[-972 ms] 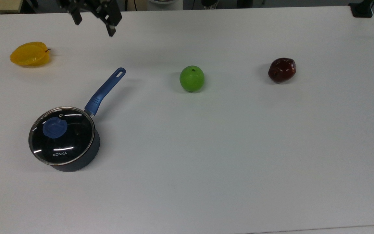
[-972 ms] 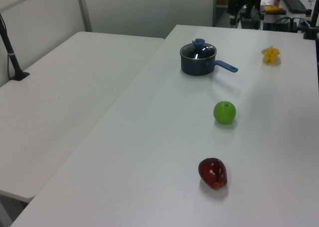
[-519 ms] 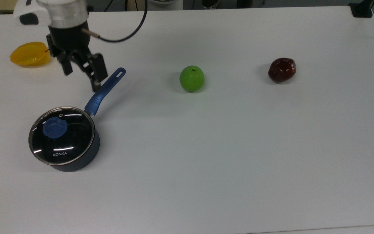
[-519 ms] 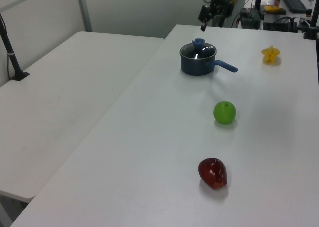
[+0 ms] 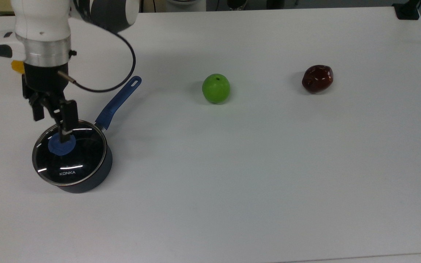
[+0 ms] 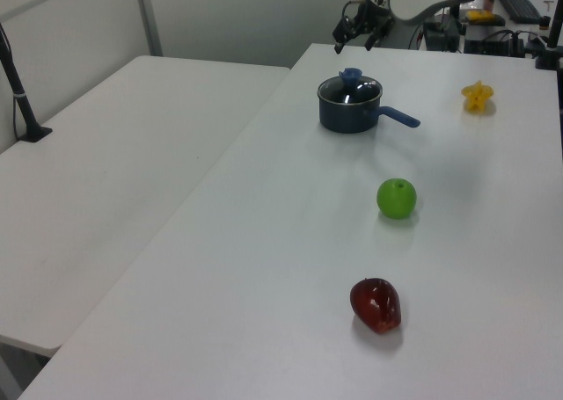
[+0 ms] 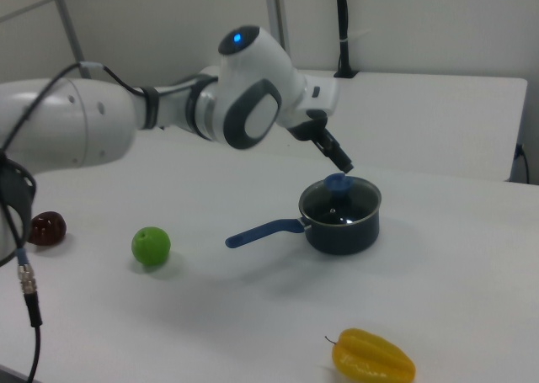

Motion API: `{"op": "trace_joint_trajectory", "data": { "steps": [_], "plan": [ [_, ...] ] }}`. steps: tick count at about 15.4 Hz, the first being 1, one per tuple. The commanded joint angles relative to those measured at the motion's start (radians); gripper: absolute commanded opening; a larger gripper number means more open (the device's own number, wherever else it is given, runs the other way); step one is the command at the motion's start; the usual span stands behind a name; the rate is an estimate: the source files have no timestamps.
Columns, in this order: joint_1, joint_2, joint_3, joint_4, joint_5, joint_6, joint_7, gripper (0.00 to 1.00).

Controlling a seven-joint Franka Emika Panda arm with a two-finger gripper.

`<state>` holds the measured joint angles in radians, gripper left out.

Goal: Open lid
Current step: 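Lower the gripper over the blue knob of the glass lid, then close the gripper on the blue lid knob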

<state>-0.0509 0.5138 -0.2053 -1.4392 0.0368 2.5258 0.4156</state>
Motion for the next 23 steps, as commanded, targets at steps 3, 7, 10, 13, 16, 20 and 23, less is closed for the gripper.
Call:
{"op": "trace_joint_trajectory", "data": {
  "steps": [3,7,10,13,16,20,23],
  "plan": [
    [0.010,0.072,-0.025,0.034,-0.011,0.131,0.026,1.00],
    [0.014,0.072,-0.022,0.023,-0.012,0.120,0.003,1.00],
    [0.017,0.071,-0.014,0.008,-0.011,0.073,-0.047,1.00],
    [0.019,0.072,-0.013,-0.009,-0.009,0.019,-0.098,1.00],
    [0.019,0.072,-0.011,-0.007,-0.002,-0.022,-0.116,1.00],
    [0.020,0.071,-0.011,-0.010,0.000,-0.030,-0.117,1.00],
    [0.019,0.068,-0.013,-0.007,0.005,-0.038,-0.112,0.67]
  ]
}}
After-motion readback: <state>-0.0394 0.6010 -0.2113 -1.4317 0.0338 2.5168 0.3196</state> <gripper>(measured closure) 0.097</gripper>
